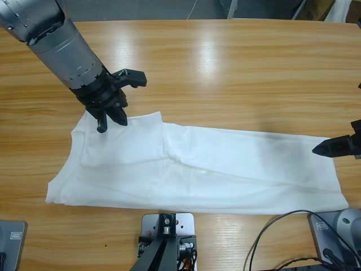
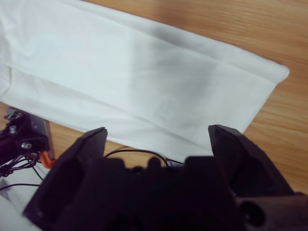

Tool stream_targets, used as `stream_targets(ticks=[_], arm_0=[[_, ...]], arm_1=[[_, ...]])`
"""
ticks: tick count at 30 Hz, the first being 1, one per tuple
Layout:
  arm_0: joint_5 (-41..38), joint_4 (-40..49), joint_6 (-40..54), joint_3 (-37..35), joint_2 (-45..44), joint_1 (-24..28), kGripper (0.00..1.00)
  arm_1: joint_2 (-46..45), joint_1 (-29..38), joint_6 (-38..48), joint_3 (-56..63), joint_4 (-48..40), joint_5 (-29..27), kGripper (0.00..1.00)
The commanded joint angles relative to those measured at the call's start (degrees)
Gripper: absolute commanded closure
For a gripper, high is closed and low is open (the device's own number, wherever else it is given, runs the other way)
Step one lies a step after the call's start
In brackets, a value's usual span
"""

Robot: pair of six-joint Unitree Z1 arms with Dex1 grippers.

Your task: Fold clothes

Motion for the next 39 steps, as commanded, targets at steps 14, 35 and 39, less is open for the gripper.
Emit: stream_targets(ticks=[14,35,39], arm_0=[[2.44,2.48,0.82,-4.34,9.07,-0.41,0.991],[8.49,-13.90,-5.96,21.47,-15.01,1.08,0.000],[8.40,-17.65,-1.83,24.59,-12.75,-3.38,0.000]], arm_1=[[1.77,0.61,0.23,1.79,-0.46,-1.27,0.145],[1.24,0.61,0.66,1.79,-0.46,-2.91,0.050],[1.10,0.67,0.66,1.87,-0.41,-2.82,0.054]])
